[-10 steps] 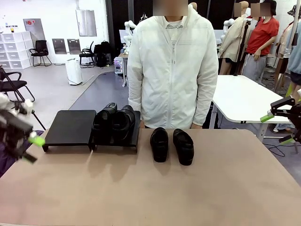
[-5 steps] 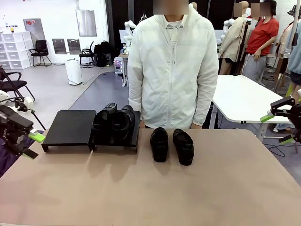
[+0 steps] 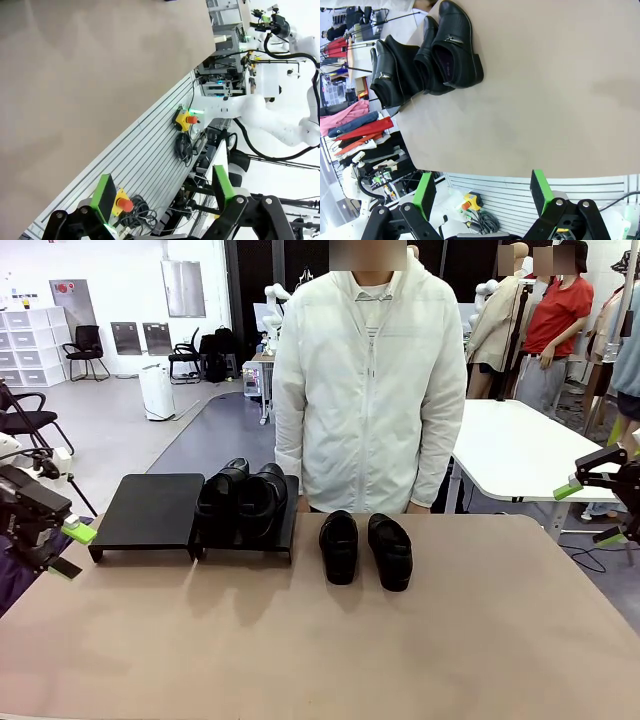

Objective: Organize the shoes by placing them on the stand.
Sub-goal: Pick up one Shoe and place it in the middle of the table.

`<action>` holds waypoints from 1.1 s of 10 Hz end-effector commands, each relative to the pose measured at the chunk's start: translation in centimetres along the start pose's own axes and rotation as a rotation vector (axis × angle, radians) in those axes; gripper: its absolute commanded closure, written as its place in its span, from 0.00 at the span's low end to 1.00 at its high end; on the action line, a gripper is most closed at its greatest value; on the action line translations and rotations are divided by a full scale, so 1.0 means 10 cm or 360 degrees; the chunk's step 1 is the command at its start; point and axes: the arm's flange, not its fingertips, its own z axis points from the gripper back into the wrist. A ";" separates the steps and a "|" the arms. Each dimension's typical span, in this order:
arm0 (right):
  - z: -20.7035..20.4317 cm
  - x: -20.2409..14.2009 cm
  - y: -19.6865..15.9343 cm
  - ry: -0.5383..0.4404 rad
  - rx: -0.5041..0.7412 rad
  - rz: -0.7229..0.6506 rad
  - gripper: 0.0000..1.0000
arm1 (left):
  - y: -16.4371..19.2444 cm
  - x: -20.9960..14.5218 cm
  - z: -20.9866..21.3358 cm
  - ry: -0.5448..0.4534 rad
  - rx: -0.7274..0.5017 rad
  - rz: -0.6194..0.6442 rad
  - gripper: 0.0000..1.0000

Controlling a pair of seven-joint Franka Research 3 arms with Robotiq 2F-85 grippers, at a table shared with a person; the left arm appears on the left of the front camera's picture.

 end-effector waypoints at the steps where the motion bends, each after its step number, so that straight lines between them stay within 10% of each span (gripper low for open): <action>1: 0.02 0.01 0.02 0.0015 0.0000 0.0015 0.00 | -0.01 -0.01 0.01 0.0008 0.0002 0.0010 0.00; 4: 0.01 -0.06 0.09 -0.0144 0.0031 -0.0055 0.00 | -0.01 -0.01 0.01 0.0008 0.0002 0.0010 0.00; 8: -1.95 -0.16 1.84 0.0046 -0.0514 0.0438 0.00 | -0.01 -0.01 0.01 0.0008 0.0002 0.0010 0.00; 11: -3.07 -0.43 2.32 -0.0197 -0.0770 0.0662 0.00 | -0.01 -0.01 0.01 0.0008 0.0002 0.0010 0.00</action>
